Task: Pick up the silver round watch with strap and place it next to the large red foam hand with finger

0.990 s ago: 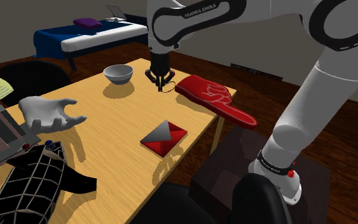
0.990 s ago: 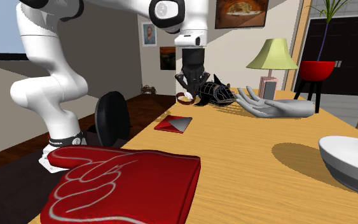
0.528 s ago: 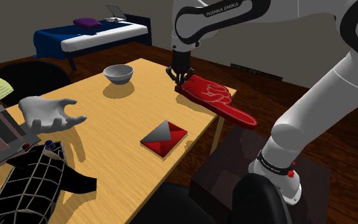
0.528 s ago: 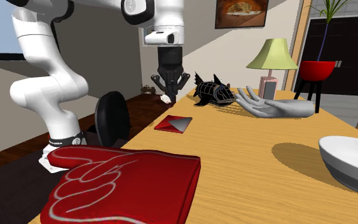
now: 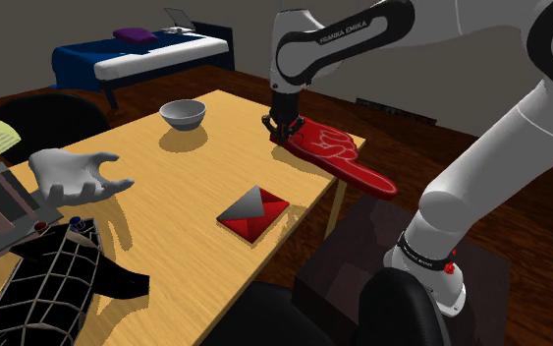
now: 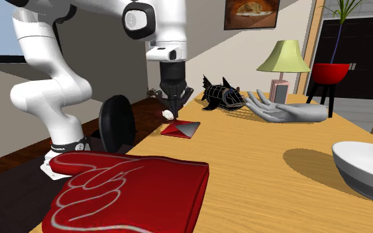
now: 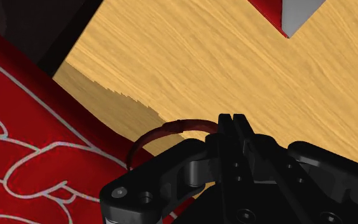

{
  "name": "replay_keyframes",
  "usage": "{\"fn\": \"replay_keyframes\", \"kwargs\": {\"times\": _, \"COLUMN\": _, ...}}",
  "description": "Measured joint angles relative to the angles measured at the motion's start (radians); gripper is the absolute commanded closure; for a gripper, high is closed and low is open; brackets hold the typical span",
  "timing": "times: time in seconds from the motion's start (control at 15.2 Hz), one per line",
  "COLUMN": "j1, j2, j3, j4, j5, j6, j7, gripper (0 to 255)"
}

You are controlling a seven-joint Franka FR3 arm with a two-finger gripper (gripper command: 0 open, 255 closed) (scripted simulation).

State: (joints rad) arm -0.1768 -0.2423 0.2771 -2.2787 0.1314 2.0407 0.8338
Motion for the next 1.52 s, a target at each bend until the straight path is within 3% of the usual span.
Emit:
{"fn": "replay_keyframes", "kwargs": {"times": 1.12, "j1": 0.001, "j2": 0.117, "j3": 0.019, "j4": -0.13, "j5": -0.015, "j6": 0.245, "j7": 0.008, "gripper": 255}}
{"fn": "replay_keyframes", "kwargs": {"times": 1.52, "j1": 0.001, "j2": 0.125, "j3": 0.019, "j4": -0.138, "j5": -0.016, "j6": 0.26, "j7": 0.009, "gripper": 255}}
